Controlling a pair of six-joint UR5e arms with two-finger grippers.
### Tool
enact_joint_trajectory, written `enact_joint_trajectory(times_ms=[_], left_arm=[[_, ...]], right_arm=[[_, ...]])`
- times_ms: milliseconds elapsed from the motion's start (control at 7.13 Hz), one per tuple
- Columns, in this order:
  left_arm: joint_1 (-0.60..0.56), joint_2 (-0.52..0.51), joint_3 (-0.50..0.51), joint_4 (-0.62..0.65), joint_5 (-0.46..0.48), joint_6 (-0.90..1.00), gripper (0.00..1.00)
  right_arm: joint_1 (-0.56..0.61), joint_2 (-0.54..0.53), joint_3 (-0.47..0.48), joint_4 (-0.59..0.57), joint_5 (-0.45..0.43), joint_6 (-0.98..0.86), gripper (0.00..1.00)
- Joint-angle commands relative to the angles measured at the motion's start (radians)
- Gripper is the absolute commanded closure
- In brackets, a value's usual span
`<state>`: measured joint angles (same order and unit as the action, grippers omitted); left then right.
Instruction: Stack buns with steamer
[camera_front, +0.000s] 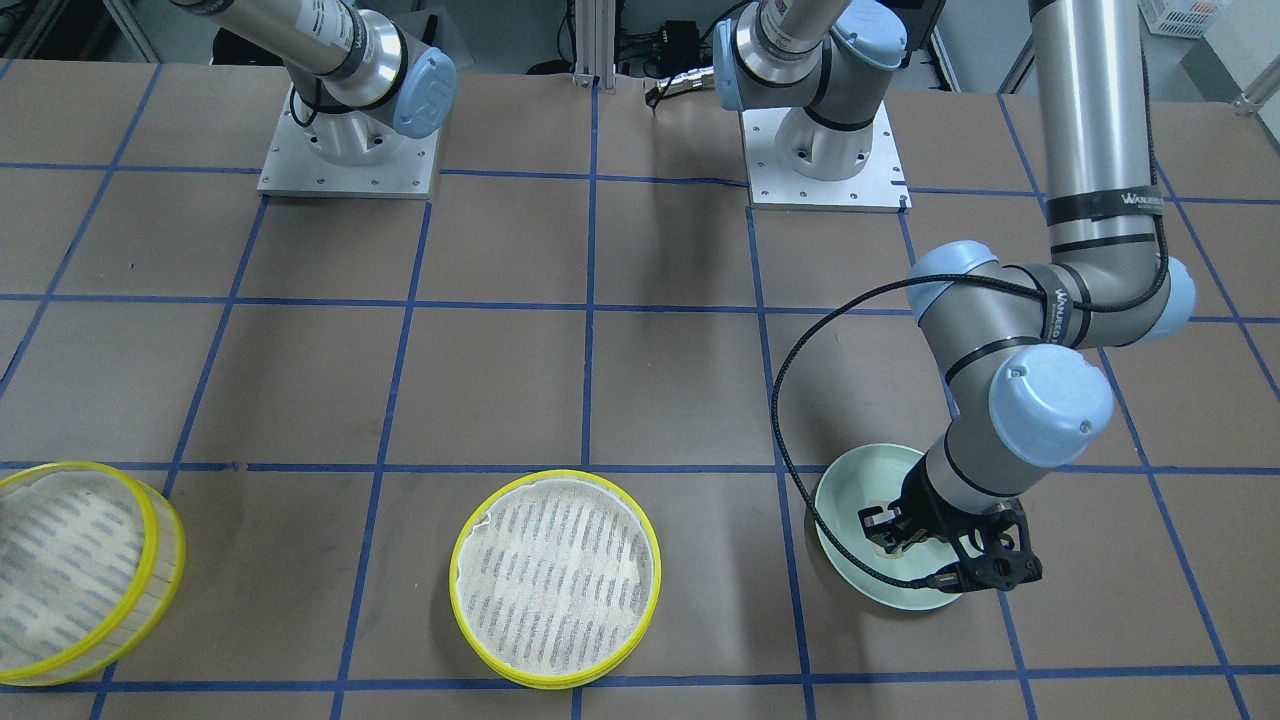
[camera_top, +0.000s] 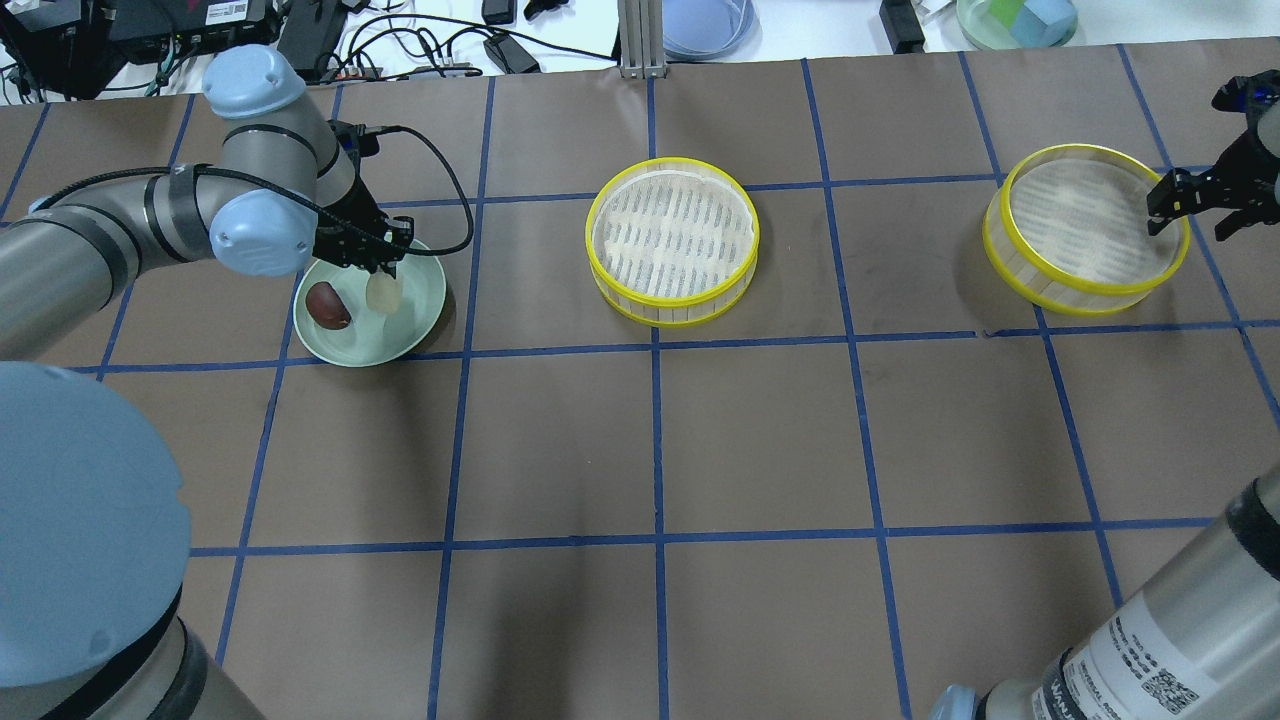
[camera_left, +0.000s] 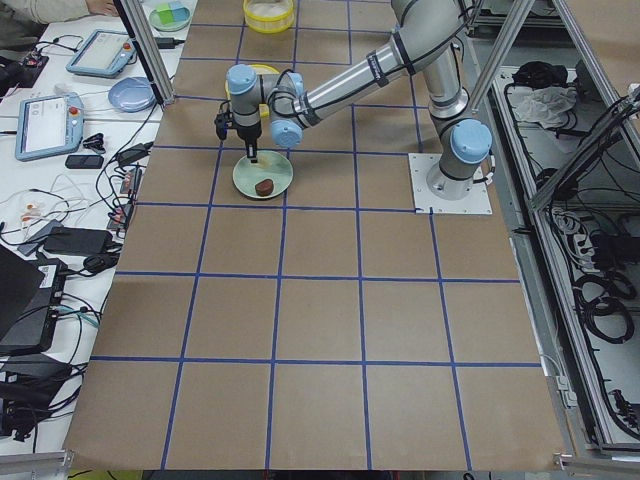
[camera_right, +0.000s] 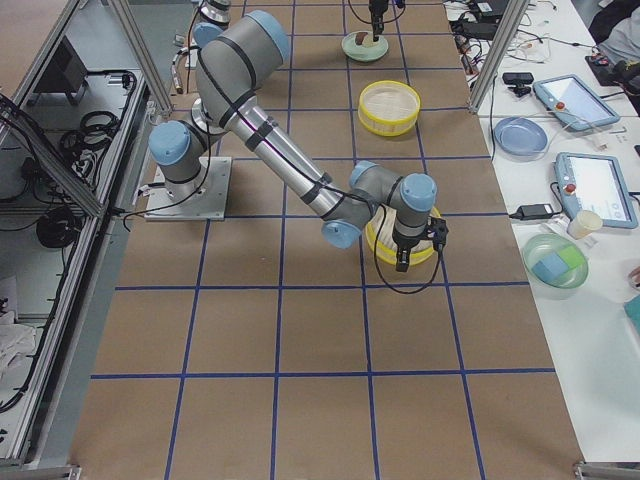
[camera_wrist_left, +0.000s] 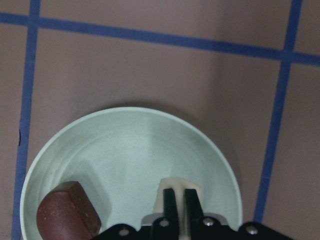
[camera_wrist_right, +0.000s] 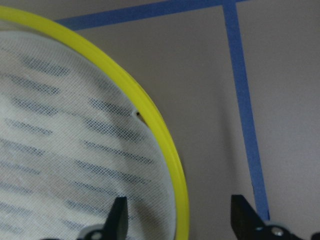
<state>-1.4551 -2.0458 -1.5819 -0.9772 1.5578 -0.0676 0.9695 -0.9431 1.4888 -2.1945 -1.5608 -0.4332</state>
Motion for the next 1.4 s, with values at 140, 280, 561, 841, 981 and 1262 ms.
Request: enact_joint_trajectory(times_ms=[140, 280, 561, 841, 981, 1262], left_arm=[[-0.146, 0.035, 0.085, 0.029, -0.132, -0.365, 1.0], [-0.178, 0.012, 0.079, 0.122, -0.268, -0.462, 1.0], [-0.203, -0.052, 0.074, 0.196, -0.349, -0.469, 1.0], [-0.24, -0.109, 0.063, 0.225, -0.363, -0.469, 1.0], [-0.252, -0.117, 0.062, 0.224, -0.363, -0.471, 1.0], [-0.26, -0.128, 0.036, 0.223, -0.363, -0.469, 0.77]], right_arm=[[0.0, 0.004, 0.004, 0.001, -0.013, -0.009, 0.74], [0.0, 0.003, 0.004, 0.008, -0.015, -0.001, 0.86], [0.006, -0.003, 0.004, 0.033, -0.031, -0.005, 1.0], [0.011, -0.032, 0.004, 0.045, -0.053, 0.001, 1.0], [0.021, -0.061, 0.004, 0.048, -0.058, 0.007, 1.0], [0.047, -0.13, 0.004, 0.131, -0.079, 0.068, 1.0]])
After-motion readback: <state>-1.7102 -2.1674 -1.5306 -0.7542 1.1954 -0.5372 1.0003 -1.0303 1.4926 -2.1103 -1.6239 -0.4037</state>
